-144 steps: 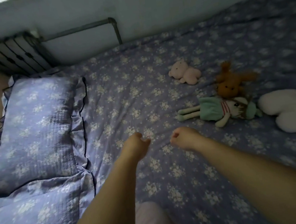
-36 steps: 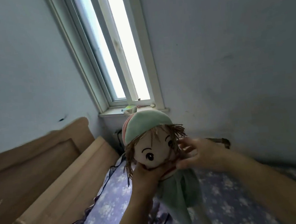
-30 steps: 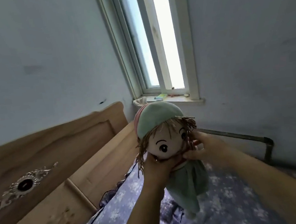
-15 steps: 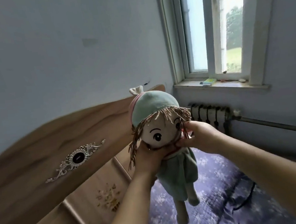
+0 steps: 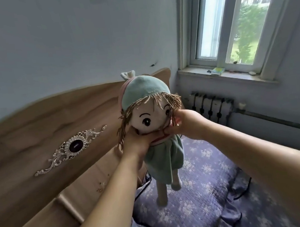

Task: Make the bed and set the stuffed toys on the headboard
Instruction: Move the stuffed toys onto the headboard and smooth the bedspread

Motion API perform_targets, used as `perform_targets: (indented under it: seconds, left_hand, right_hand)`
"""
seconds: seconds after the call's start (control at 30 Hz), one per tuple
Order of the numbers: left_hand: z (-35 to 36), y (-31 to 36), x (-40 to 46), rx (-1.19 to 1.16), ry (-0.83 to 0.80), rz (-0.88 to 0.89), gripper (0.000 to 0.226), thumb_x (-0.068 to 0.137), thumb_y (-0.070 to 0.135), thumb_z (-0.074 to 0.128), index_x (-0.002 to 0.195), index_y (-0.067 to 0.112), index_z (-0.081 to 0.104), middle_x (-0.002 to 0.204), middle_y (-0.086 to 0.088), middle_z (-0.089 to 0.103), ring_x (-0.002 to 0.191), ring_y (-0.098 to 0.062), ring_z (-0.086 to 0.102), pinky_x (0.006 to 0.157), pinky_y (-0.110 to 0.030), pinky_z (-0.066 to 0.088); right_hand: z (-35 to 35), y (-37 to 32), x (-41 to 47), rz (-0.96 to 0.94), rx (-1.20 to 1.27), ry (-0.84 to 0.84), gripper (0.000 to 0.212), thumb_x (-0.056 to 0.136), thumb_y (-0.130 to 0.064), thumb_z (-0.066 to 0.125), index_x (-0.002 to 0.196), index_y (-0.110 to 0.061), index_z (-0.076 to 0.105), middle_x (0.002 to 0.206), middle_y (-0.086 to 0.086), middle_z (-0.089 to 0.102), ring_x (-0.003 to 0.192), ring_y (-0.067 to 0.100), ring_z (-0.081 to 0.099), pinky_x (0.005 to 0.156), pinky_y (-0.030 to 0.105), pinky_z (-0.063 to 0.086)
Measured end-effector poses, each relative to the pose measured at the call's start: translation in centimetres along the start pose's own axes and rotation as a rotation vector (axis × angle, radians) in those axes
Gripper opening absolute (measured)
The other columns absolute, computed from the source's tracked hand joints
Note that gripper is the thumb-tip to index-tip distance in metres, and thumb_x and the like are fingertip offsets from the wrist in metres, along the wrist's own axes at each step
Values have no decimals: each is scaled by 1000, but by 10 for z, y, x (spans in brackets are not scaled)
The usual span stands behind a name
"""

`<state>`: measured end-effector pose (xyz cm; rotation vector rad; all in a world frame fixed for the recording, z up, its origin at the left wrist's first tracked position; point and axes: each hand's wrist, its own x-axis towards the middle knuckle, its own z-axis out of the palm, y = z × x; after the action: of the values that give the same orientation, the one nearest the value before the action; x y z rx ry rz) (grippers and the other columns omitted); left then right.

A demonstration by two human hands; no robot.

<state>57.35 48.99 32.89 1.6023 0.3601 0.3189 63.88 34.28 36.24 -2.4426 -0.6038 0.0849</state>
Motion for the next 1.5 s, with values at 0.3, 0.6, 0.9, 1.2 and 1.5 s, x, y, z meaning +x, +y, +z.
perform_targets:
  seconds: [0.3,0.6,0.9,1.2,1.5]
  left_hand:
    - [3,9,16,-10,25,14,66,55,11,88,116,10,62,106,-2,69,93,-14,65,65,-14,51]
    - [29,13,25,67,164,21,64,55,9,88,113,12,62,106,-2,68,95,-17,63,71,-17,49]
    - [57,17,45,124,335,-16,63,54,14,89,112,11,64,104,-1,67,98,-18,63,82,-23,47]
    - [26,2,50,125,368,-31,59,59,7,86,114,8,63,100,0,64,93,-14,61,74,-18,46]
    - [-66,-11,68,161,282,1,64,56,13,88,115,7,64,108,-2,68,99,-16,63,80,-21,46]
  right_hand:
    - [-6,-1,20,-38,-7,-12,37,81,-27,71,112,-10,61,110,10,66,104,27,61,91,36,49]
    - [-11,26,44,-90,45,-92,40,79,-30,72,109,-7,61,108,11,66,102,28,61,91,40,49]
    - [-36,42,83,-226,-26,-191,44,78,-35,74,112,-10,62,107,6,65,100,23,59,82,29,44]
    - [0,25,97,-261,-30,-233,42,79,-36,72,109,-9,61,107,8,66,95,23,58,73,27,40]
    - [58,-40,103,-222,-48,-183,44,79,-36,72,112,-8,63,106,10,67,100,28,60,83,34,47]
